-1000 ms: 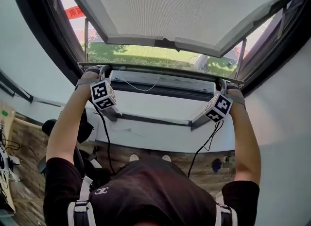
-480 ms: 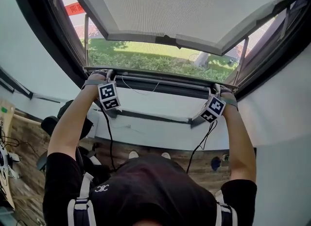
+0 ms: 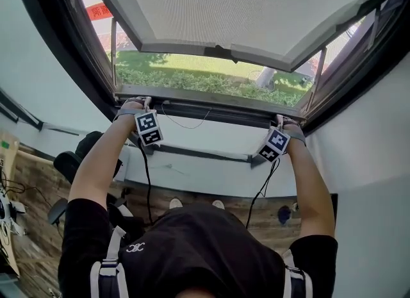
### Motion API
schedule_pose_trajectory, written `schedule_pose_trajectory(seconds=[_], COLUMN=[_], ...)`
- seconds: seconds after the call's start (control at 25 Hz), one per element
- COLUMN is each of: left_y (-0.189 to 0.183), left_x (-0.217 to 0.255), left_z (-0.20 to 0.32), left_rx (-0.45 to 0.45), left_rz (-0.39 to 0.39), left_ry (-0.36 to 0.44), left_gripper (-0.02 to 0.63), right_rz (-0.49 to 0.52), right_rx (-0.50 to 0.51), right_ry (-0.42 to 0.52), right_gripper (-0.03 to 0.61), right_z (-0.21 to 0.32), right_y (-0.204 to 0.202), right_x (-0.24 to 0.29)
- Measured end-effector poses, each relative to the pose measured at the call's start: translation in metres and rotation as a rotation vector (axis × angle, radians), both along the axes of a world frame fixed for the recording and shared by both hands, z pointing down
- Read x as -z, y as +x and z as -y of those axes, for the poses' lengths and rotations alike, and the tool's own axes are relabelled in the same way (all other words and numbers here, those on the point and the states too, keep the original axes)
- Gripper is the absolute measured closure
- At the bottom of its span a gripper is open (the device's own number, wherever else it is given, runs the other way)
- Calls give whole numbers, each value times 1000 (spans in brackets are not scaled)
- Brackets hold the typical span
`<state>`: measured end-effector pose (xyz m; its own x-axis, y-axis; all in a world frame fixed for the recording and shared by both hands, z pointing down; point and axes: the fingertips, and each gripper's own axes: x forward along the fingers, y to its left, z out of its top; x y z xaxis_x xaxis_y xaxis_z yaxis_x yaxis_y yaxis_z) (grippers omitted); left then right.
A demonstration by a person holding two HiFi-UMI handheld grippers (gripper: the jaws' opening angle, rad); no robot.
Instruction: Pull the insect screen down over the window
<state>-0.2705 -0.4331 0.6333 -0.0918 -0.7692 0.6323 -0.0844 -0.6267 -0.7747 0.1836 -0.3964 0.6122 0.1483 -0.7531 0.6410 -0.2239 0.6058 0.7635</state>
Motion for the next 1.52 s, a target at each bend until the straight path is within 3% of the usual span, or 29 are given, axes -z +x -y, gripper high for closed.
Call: schedule_pose_trajectory(seconds=[0.36,0.72,1.12,1.2,1.28,1.52], left_y=[0,1,1,0,0,0], left_x=[-14,-29,-53,-56,-55,-56], left_z=[0,-9,-10,-10,-7,-1], left_rx=[18,22,47,55,62,82], left_rz=[-12,-25,-14,-6,-9,0], left_ry=[-13,-82,-108,-105,-99,-50], left_gripper=[572,482,472,469,469,469], right_rz=[7,9,-17,-22,-20,-44], right_rx=[-11,-20,-56,-62,-65,-59], right_ry=[-37,-89,-150,-155,-144,-100], right_gripper=[483,433,379,377,330,337], right_z=[-2,-8,-20,-19,-14,-2], right_y=[0,0,0,-1,-3,1], right_x=[-16,-26,-53,-56,-58,-68])
